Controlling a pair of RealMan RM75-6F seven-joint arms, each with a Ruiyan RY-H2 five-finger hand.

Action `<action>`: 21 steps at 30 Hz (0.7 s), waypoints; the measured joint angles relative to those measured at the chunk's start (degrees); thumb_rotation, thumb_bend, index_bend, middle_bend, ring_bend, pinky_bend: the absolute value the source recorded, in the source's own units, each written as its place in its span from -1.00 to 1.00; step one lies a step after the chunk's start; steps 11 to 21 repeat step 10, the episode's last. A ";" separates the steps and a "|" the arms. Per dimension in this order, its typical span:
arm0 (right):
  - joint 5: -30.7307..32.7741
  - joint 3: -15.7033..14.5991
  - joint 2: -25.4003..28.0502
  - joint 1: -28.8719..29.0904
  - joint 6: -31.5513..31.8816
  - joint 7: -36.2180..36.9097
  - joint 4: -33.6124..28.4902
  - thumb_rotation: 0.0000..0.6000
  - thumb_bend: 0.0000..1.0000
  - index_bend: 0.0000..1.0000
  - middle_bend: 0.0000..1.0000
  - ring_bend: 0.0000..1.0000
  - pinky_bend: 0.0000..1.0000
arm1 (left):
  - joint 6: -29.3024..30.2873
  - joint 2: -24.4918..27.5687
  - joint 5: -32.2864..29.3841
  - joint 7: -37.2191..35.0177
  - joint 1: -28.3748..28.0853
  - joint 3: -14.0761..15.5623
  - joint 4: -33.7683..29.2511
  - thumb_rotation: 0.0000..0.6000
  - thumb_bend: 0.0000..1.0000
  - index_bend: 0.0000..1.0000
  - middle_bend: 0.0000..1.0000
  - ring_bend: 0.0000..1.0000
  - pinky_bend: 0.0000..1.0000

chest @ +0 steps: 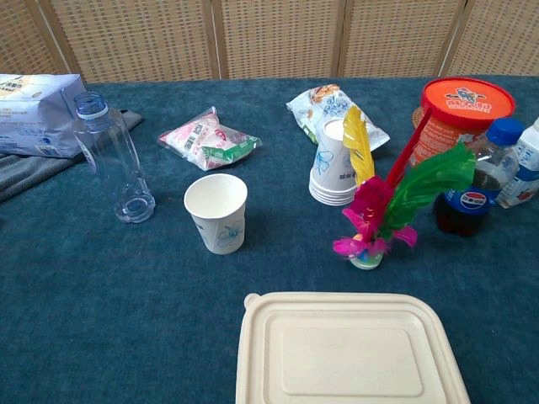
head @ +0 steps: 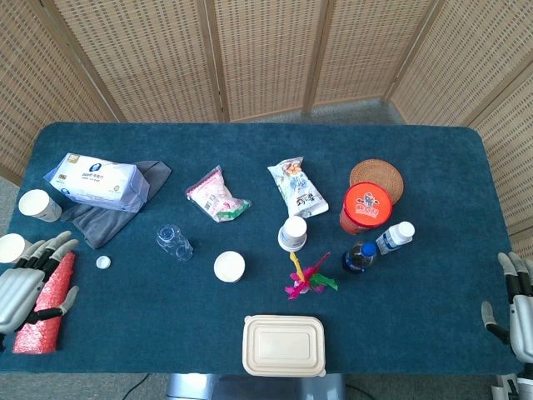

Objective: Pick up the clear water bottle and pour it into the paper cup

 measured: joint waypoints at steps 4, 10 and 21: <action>0.99 0.24 -0.07 0.02 -0.08 0.00 -0.28 1.00 -0.10 -1.00 -0.95 -1.00 -1.00 | 2.55 0.14 1.06 2.74 2.08 -0.63 -1.77 0.14 0.03 -1.00 -1.00 -1.00 -0.87; 1.71 0.33 -0.49 0.35 -0.81 0.19 -0.28 1.00 -0.10 -1.00 -0.95 -1.00 -1.00 | 2.60 -0.79 1.86 5.41 2.74 -1.73 -2.64 0.13 0.03 -1.00 -1.00 -1.00 -0.89; 1.71 0.33 -0.49 0.35 -0.81 0.19 -0.28 1.00 -0.10 -1.00 -0.95 -1.00 -1.00 | 2.60 -0.79 1.86 5.41 2.74 -1.73 -2.64 0.13 0.03 -1.00 -1.00 -1.00 -0.89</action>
